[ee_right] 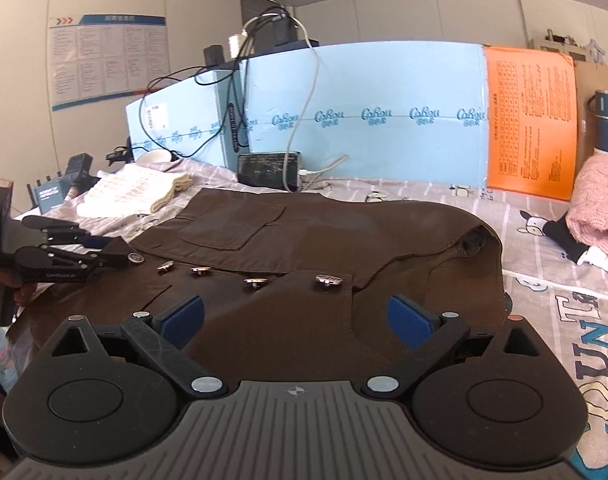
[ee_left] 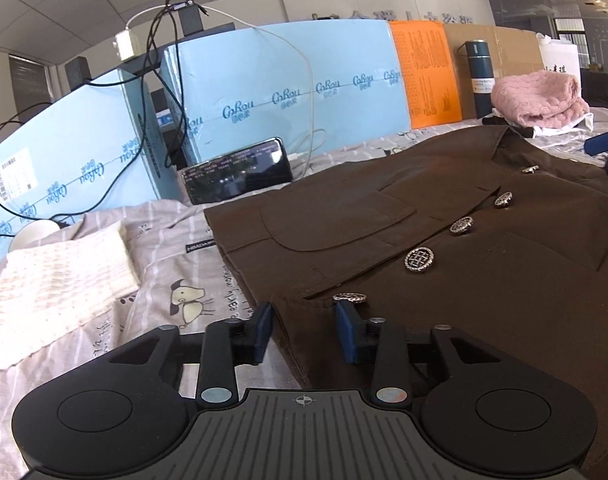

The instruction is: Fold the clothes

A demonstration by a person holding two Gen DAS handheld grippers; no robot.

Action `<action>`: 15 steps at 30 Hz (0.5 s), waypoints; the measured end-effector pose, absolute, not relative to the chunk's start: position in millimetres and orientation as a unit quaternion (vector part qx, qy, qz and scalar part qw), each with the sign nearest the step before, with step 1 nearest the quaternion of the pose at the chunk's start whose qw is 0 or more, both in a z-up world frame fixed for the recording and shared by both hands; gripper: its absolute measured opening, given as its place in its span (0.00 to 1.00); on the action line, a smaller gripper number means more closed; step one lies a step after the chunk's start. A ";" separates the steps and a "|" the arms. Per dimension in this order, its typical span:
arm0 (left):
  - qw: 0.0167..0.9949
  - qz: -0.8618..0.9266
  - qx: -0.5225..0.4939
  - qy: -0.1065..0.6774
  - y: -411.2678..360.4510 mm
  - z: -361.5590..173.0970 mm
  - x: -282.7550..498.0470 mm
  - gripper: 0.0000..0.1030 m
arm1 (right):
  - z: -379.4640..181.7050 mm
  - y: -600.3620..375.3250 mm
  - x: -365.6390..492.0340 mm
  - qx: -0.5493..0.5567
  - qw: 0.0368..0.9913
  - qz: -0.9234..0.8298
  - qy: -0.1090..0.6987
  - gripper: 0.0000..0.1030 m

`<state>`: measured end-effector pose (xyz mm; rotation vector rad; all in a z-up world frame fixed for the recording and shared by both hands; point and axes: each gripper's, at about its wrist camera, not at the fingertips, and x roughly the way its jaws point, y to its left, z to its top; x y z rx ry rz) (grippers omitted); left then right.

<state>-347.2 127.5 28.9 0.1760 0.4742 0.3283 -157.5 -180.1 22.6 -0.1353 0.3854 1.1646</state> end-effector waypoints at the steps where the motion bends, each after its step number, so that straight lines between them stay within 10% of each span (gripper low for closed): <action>1: 0.959 0.154 0.082 0.221 127.0 31.7 -352.4 0.49 | 22.5 -181.1 -164.2 -0.073 0.811 0.554 0.172 0.98; 4: 0.977 0.119 0.044 0.170 123.6 38.2 -373.6 0.88 | 20.5 -182.2 -180.1 -0.100 0.802 0.568 0.157 0.99; 6: 0.986 0.098 0.026 0.135 119.1 41.4 -387.2 0.96 | 18.5 -183.0 -188.0 -0.115 0.799 0.570 0.155 0.99; 15: 0.990 0.087 0.020 0.110 98.2 40.5 -412.9 1.00 | 8.0 -197.9 -221.5 -0.174 0.804 0.551 0.142 0.99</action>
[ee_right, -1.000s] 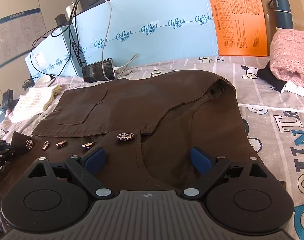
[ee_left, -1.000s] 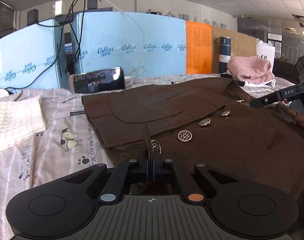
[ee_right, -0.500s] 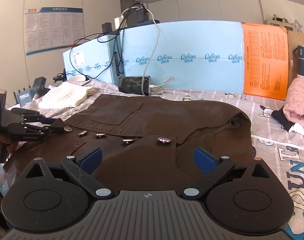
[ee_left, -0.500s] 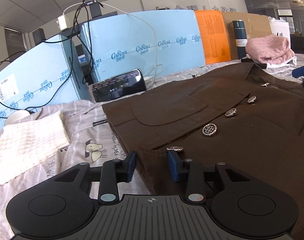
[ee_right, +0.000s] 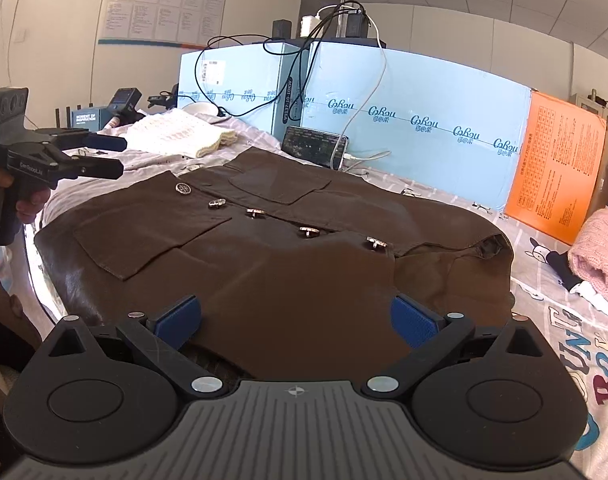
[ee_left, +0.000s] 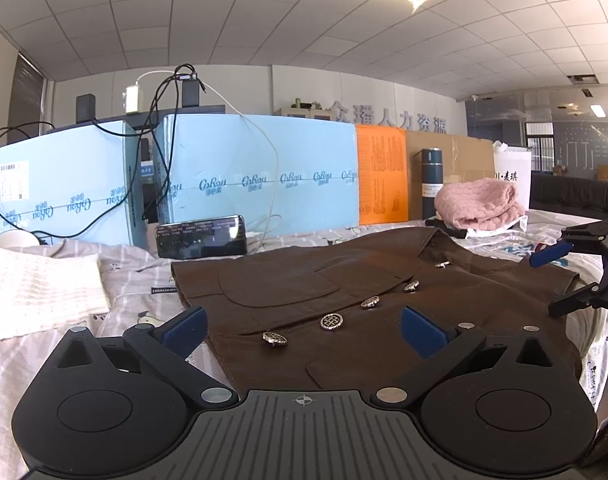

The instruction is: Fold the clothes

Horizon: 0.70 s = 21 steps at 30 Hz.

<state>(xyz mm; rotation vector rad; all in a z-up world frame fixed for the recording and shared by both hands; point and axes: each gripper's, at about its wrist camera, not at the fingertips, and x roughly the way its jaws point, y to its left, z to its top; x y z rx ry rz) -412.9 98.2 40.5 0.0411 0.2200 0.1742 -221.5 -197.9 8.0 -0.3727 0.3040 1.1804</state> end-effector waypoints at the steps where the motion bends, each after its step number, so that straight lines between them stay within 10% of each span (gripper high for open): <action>1: 0.990 0.086 0.023 0.109 94.9 40.1 -415.7 1.00 | 6.7 -199.8 -225.4 -0.180 0.804 0.550 0.139 0.99; 21: 0.985 0.066 0.072 0.142 54.3 26.9 -431.7 1.00 | -46.5 -188.5 -290.1 -0.384 0.753 0.531 -0.053 0.99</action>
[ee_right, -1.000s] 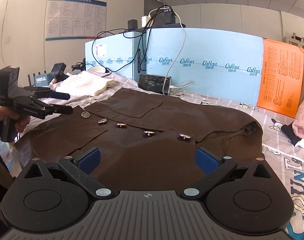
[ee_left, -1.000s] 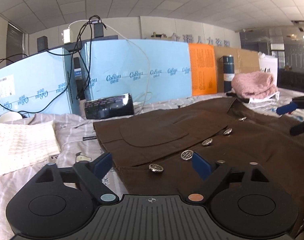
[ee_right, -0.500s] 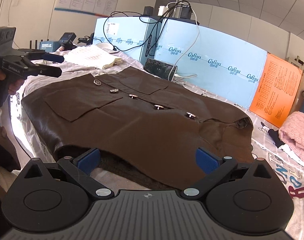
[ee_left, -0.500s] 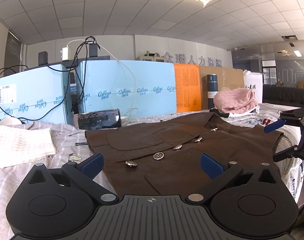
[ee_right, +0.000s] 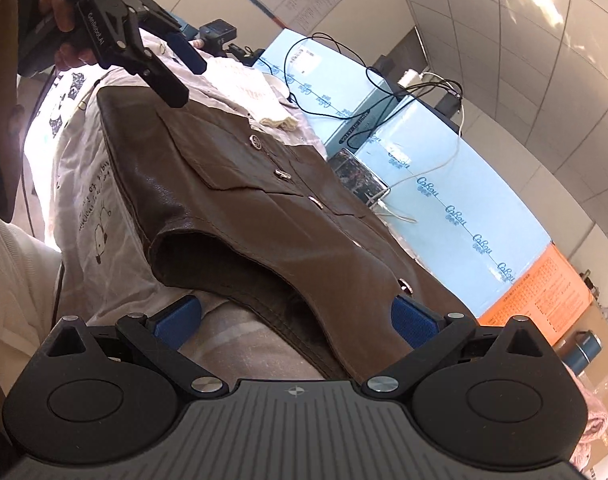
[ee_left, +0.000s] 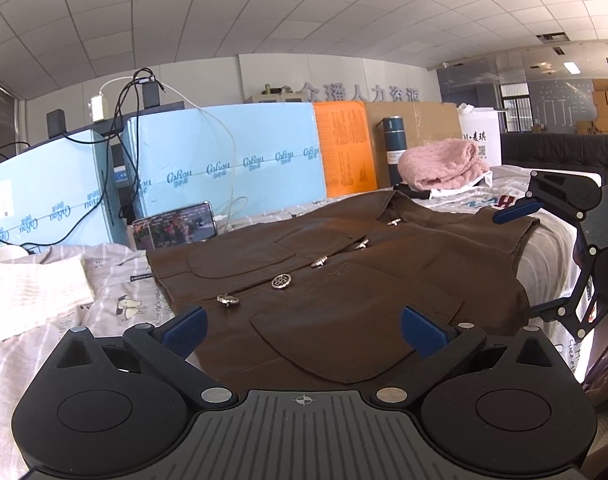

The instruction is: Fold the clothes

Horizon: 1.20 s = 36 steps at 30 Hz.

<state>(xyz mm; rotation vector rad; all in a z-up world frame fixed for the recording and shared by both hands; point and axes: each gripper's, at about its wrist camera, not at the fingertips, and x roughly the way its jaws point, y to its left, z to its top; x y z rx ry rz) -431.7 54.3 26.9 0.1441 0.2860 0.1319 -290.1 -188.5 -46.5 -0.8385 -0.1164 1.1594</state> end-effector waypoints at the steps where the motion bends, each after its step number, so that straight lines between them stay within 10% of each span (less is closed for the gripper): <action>1: 0.985 0.065 0.070 0.143 54.0 26.5 -431.9 1.00 | -48.6 -185.7 -291.4 -0.392 0.747 0.534 -0.060 0.99; 24: 0.987 0.018 0.063 0.149 62.5 28.3 -436.5 1.00 | -31.0 -168.5 -301.9 -0.356 0.676 0.640 -0.088 0.99; 36: 0.949 0.000 0.251 0.190 48.9 17.2 -429.2 0.98 | 12.8 -160.8 -264.8 -0.212 0.743 0.631 -0.073 0.99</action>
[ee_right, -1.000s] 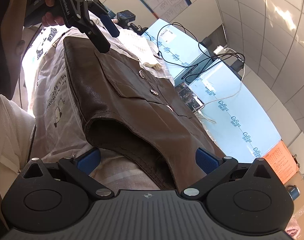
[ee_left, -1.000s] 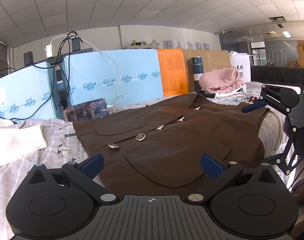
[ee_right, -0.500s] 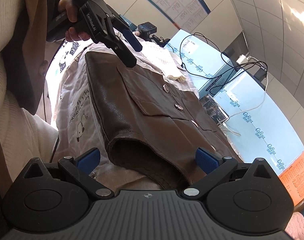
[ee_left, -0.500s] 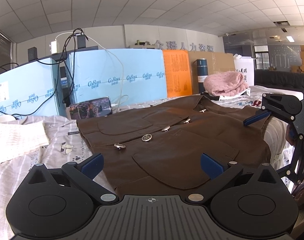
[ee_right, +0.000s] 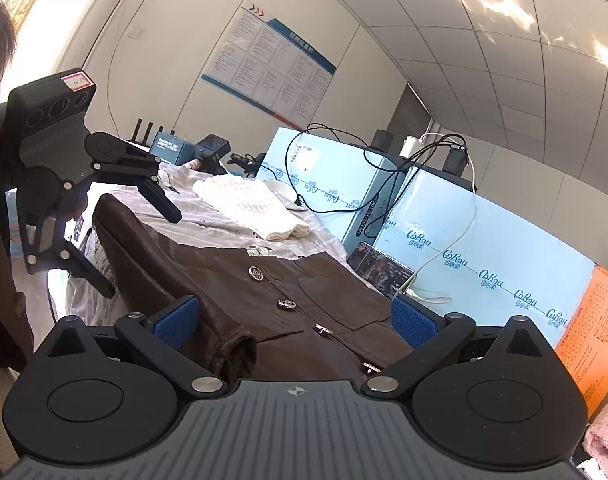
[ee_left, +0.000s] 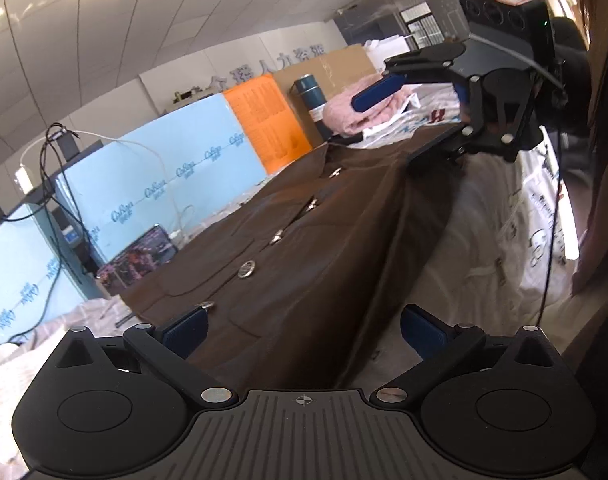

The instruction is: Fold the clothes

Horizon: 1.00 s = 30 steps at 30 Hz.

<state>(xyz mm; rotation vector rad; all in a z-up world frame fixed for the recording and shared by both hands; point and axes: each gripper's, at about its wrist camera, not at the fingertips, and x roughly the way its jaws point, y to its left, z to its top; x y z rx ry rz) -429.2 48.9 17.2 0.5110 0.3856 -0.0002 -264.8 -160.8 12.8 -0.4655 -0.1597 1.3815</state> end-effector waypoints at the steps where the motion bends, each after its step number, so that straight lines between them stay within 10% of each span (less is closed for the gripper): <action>1: 0.951 -0.003 0.246 0.186 54.3 17.0 -428.2 0.93 | 13.1 -161.3 -264.4 -0.210 0.744 0.630 -0.071 0.99; 4: 0.960 -0.037 0.210 0.181 65.2 20.5 -424.4 0.51 | 12.3 -162.5 -264.2 -0.210 0.743 0.633 -0.058 0.99; 9: 0.971 -0.069 0.160 0.163 81.3 28.4 -417.2 0.23 | 8.9 -170.9 -264.9 -0.216 0.724 0.655 -0.025 0.99; 25: 0.997 -0.062 0.007 0.053 128.3 53.5 -389.2 0.17 | -5.5 -218.6 -194.1 -0.278 0.832 0.471 0.090 0.96; 30: 0.997 -0.046 -0.026 0.048 140.0 55.1 -373.6 0.17 | 0.9 -231.8 -159.2 -0.206 0.864 0.448 0.096 0.41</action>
